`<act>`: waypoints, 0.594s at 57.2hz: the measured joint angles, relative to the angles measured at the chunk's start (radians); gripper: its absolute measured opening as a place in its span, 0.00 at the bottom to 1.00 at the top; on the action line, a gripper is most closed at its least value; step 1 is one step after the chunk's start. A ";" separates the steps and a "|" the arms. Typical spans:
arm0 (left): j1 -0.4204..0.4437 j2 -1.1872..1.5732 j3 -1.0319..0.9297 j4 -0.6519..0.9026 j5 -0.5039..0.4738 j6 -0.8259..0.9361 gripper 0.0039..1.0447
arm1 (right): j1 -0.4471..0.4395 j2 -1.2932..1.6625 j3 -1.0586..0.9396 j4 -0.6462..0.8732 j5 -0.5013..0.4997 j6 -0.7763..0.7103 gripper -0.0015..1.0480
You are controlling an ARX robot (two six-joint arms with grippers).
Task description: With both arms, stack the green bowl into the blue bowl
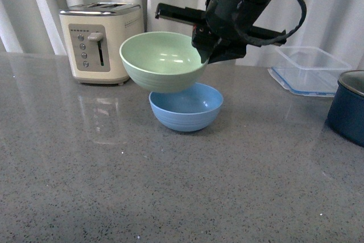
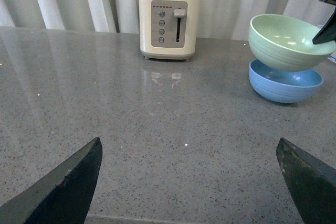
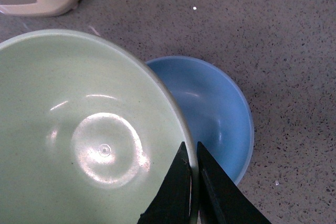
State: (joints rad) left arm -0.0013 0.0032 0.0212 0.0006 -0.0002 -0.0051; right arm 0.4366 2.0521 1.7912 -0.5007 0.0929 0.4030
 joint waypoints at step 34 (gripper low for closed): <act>0.000 0.000 0.000 0.000 0.000 0.000 0.94 | -0.040 0.122 0.087 -0.030 0.088 -0.048 0.21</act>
State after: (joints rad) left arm -0.0013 0.0032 0.0212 0.0006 -0.0002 -0.0051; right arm 0.3962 2.1742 1.8786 -0.5304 0.1806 0.3550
